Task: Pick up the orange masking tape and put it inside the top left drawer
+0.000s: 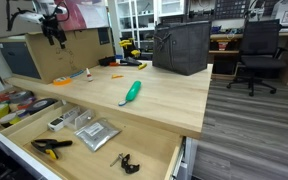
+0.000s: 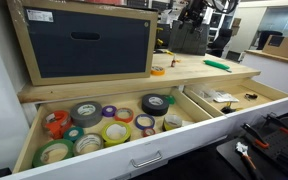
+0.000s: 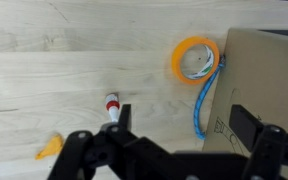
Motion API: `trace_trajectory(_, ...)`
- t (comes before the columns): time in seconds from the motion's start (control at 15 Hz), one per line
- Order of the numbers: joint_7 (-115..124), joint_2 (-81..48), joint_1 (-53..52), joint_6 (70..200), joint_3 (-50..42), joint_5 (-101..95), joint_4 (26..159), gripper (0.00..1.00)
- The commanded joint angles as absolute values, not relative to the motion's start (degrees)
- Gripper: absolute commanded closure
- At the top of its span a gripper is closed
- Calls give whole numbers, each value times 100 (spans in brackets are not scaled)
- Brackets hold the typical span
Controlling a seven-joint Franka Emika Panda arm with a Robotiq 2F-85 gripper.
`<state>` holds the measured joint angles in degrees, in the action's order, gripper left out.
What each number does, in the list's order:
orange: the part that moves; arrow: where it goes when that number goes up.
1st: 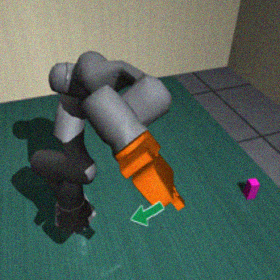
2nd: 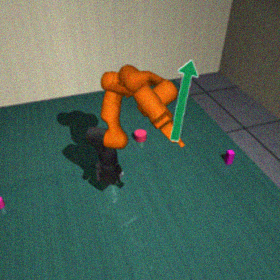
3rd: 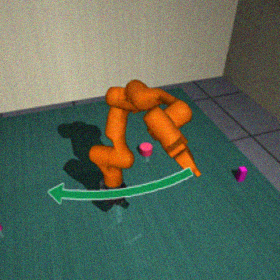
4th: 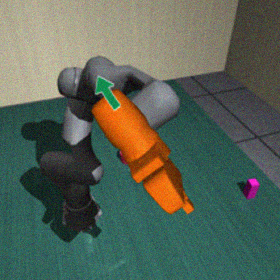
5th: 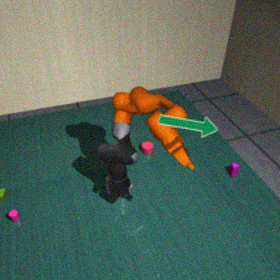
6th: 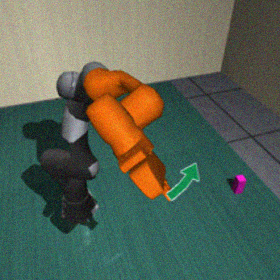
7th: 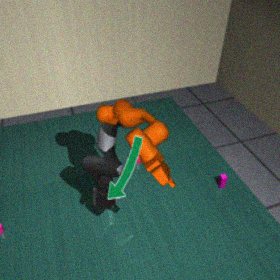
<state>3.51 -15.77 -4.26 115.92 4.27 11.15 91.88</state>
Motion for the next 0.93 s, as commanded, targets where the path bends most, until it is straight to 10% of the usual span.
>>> trace_trajectory(0.0, 239, -2324, -448, 10871, 514, 1091, 8174, 0)
trace_trajectory(0.87, -207, -3100, -585, 9798, 557, 727, 7230, 0)
